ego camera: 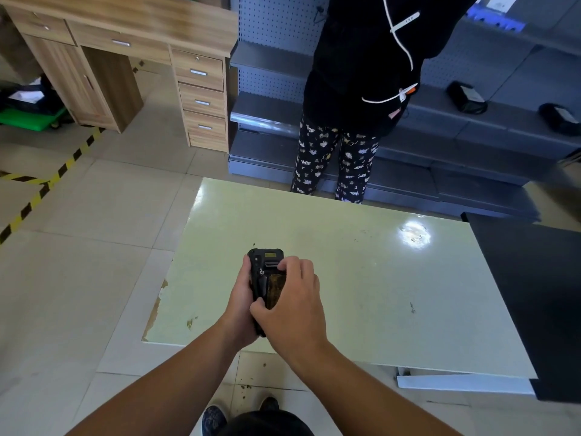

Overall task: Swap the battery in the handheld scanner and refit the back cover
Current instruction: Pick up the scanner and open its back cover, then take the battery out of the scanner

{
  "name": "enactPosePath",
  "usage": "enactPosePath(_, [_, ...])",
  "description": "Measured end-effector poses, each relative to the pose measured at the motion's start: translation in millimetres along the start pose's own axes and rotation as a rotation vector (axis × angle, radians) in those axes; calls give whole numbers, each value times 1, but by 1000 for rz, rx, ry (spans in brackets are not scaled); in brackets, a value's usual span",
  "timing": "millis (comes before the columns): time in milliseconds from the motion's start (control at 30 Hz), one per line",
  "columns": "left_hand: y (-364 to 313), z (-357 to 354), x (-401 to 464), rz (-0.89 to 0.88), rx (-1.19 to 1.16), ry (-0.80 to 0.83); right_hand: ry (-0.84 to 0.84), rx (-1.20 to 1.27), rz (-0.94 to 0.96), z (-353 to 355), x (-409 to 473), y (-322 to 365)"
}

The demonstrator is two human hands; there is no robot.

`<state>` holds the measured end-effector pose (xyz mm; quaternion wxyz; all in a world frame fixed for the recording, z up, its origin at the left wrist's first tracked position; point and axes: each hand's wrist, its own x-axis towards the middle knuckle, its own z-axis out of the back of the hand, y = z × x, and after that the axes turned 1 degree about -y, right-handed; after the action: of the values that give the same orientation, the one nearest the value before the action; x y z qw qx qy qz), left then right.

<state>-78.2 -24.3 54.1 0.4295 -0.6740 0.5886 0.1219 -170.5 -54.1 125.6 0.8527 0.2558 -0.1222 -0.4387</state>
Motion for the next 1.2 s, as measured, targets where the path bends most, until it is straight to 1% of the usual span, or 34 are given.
enactPosePath(100, [0, -4, 4, -52, -51, 5, -98, -45, 79, 0, -3, 0])
enactPosePath(167, [-1, -3, 9, -77, -88, -16, -181, -5, 137, 1, -4, 2])
enactPosePath(233, [-1, -1, 10, -83, -76, -15, -248, 55, 187, 7, 0, 6])
enactPosePath(300, [-2, 1, 9, -52, -29, -13, -269, 105, 187, 22, 15, 11])
enactPosePath(367, [-6, 0, 7, -18, -16, -10, -261, 111, 146, 39, 38, 9])
enactPosePath(433, [-9, -1, 7, -26, -32, -10, -252, 52, 98, 55, 58, -2])
enactPosePath(533, [-12, -2, 7, -57, -34, 0, -228, -46, 75, 62, 71, -22])
enactPosePath(667, [-13, 0, 10, -40, -2, 10, -170, -109, 41, 52, 73, -49])
enactPosePath(733, [-12, 2, 15, -27, 1, 4, -117, -133, -12, 43, 78, -71])
enactPosePath(800, [-13, 3, 21, -12, 8, -10, -22, -198, -99, 29, 89, -103])
enactPosePath(867, [-13, 5, 30, 14, 16, -8, 115, -299, -195, 9, 99, -137])
enactPosePath(900, [-12, 6, 35, 24, 13, -5, 178, -345, -209, -3, 103, -152])
enactPosePath(1067, [-20, 9, 48, -4, -32, -37, 346, -491, -120, -58, 110, -205])
enactPosePath(1200, [-30, 9, 45, -4, -70, -73, 409, -574, -93, -78, 95, -223])
